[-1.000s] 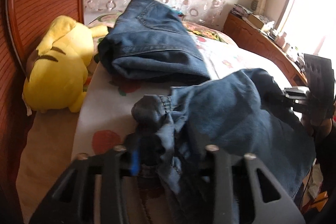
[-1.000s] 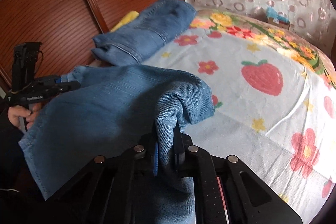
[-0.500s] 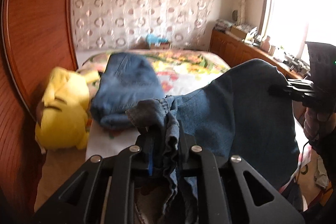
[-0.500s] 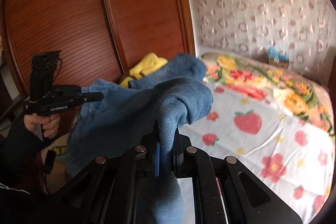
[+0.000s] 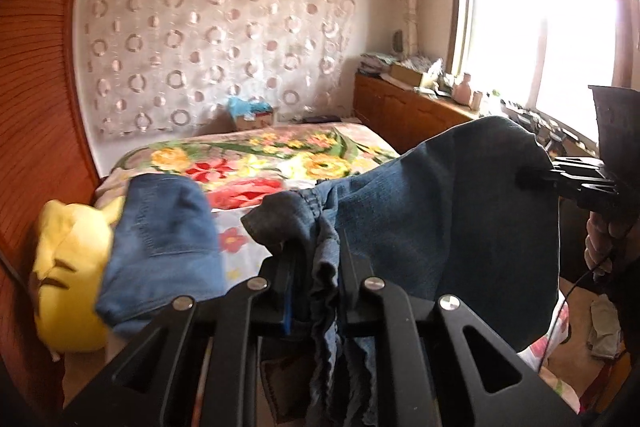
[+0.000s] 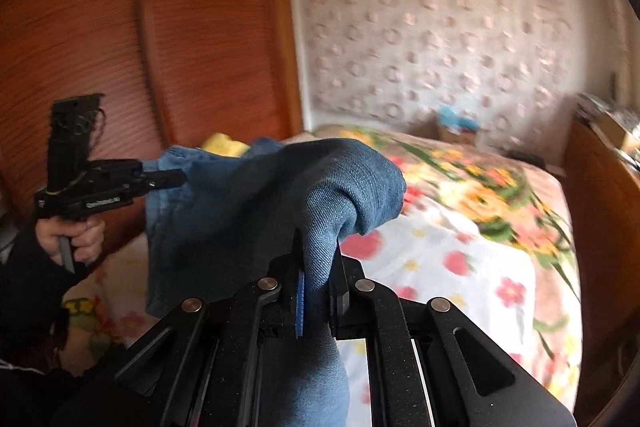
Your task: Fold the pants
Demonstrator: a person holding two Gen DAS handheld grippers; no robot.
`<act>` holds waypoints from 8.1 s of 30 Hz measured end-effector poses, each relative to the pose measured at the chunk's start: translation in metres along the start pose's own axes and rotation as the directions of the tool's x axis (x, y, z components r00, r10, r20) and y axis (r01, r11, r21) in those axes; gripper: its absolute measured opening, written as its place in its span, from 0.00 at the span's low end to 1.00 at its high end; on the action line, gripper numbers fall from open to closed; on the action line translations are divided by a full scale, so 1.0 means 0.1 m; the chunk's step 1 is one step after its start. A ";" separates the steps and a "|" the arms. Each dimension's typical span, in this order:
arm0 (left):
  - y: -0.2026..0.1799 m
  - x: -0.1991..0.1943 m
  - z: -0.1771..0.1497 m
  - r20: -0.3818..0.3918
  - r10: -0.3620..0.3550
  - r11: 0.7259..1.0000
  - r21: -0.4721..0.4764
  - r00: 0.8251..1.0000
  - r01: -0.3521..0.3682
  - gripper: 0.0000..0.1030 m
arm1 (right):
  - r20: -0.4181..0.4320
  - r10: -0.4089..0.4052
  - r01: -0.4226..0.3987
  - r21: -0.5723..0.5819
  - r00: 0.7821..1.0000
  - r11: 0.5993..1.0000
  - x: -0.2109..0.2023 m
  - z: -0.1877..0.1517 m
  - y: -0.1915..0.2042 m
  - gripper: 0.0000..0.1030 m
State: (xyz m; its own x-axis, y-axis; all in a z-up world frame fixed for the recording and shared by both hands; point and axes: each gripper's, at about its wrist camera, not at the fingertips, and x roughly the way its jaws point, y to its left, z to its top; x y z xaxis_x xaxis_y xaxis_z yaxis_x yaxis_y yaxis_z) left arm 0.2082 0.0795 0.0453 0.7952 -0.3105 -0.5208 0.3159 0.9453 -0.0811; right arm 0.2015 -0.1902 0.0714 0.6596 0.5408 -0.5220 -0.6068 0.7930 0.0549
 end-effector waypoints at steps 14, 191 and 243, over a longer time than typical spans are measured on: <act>-0.21 0.76 -0.14 -0.175 0.066 0.998 0.027 0.982 -0.062 0.47 | -0.226 -0.185 0.208 0.085 0.957 0.974 0.56 -0.67 -0.71 0.49; -0.74 0.44 -1.39 -0.203 0.011 1.000 0.006 0.979 -0.010 0.41 | -0.016 -0.082 0.082 0.386 0.996 0.919 -0.23 -1.51 -0.10 0.13; 0.10 -0.08 -1.01 -0.111 0.049 0.994 -0.088 0.993 -0.059 0.41 | -0.134 -0.061 0.068 0.053 0.989 0.996 0.96 -0.40 0.60 0.63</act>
State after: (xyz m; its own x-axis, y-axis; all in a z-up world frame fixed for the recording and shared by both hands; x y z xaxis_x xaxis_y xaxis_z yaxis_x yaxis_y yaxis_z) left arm 0.1531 0.1011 -0.0369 0.7474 -0.2505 -0.6154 0.2215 0.9672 -0.1247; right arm 0.2109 -0.1021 -0.0098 0.6300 0.4491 -0.6336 -0.5359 0.8418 0.0638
